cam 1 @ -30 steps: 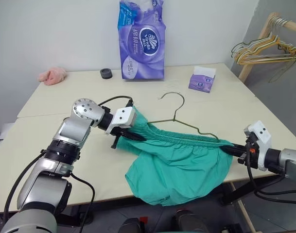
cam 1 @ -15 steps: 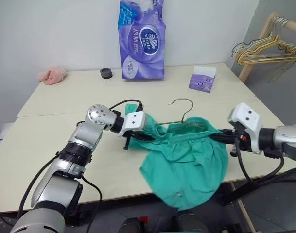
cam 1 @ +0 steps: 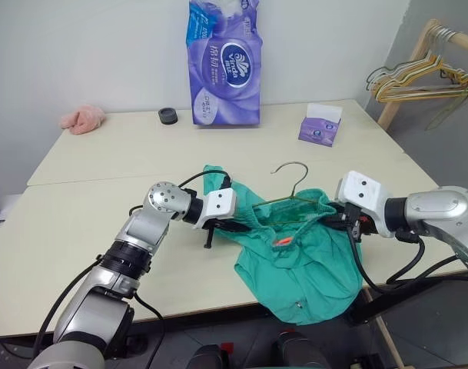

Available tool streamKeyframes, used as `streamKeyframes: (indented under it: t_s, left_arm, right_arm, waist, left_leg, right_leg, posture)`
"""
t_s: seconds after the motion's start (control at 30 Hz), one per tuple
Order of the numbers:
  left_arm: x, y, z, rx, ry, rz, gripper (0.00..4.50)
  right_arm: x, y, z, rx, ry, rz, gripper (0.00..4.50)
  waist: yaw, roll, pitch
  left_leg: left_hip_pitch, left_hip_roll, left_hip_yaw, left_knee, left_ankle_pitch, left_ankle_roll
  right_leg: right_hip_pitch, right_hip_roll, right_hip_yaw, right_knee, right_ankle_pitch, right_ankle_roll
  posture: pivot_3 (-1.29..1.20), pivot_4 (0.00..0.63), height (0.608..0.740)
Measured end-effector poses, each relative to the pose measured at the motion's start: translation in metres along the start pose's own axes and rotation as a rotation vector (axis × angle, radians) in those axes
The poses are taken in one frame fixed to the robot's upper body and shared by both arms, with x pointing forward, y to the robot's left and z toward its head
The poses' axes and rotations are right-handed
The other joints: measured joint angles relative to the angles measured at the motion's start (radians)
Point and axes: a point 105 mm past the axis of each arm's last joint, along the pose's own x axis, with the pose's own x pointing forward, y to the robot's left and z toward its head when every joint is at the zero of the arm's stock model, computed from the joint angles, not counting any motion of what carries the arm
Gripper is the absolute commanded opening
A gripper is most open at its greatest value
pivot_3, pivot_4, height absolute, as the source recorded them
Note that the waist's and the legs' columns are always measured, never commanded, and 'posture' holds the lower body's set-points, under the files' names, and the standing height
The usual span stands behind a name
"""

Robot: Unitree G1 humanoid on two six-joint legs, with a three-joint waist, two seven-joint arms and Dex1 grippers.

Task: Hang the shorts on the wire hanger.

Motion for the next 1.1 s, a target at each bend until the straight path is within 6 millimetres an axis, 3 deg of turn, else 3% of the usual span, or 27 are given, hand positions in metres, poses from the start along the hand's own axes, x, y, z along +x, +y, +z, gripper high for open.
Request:
streamKeyframes:
  t_s: [0.17,0.3,0.47,0.9,1.1]
  left_arm:
    - [0.004,-0.007,-0.003,-0.003,0.008,-0.03,0.02]
    - [0.004,-0.009,-0.002,0.005,0.011,-0.035,0.02]
    - [0.004,-0.009,-0.002,0.01,0.012,-0.035,0.02]
    - [0.004,-0.009,-0.001,0.015,0.012,-0.034,0.02]
    - [0.003,-0.009,-0.001,0.016,0.014,-0.031,0.02]
  right_arm:
    - [-0.012,-0.002,-0.006,-0.022,0.044,-0.016,4.26]
    - [-0.023,-0.004,-0.033,0.01,0.151,-0.045,4.3]
    - [-0.021,-0.003,-0.051,0.059,0.177,-0.053,4.3]
    - [0.013,-0.005,-0.043,0.154,0.095,0.085,4.3]
    - [0.009,0.001,-0.038,0.256,0.077,0.161,4.3]
  waist:
    - [0.0,0.0,0.0]
    - [0.003,0.0,0.0]
    - [-0.001,0.0,0.0]
    - [-0.002,0.0,0.0]
    - [0.0,0.0,0.0]
  left_leg:
    - [0.0,0.0,0.0,0.0,0.0,0.0]
    - [0.0,0.0,0.0,0.0,0.0,0.0]
    - [0.001,0.0,0.001,0.0,0.0,0.0]
    - [0.001,0.0,0.0,0.0,0.0,0.0]
    - [0.0,0.0,0.0,0.0,0.0,0.0]
  right_leg:
    - [0.0,0.0,0.0,0.0,0.0,0.0]
    - [0.0,0.0,0.0,0.0,0.0,0.0]
    - [0.0,0.0,0.0,0.0,0.0,0.001]
    - [0.0,0.0,0.0,0.0,0.003,-0.004]
    - [0.0,0.0,-0.001,0.001,0.003,-0.004]
  posture:
    - [-0.2,0.059,0.74]
    - [-0.2,0.06,0.74]
    - [-0.2,0.058,0.74]
    - [-0.19,0.051,0.74]
    - [-0.17,0.052,0.74]
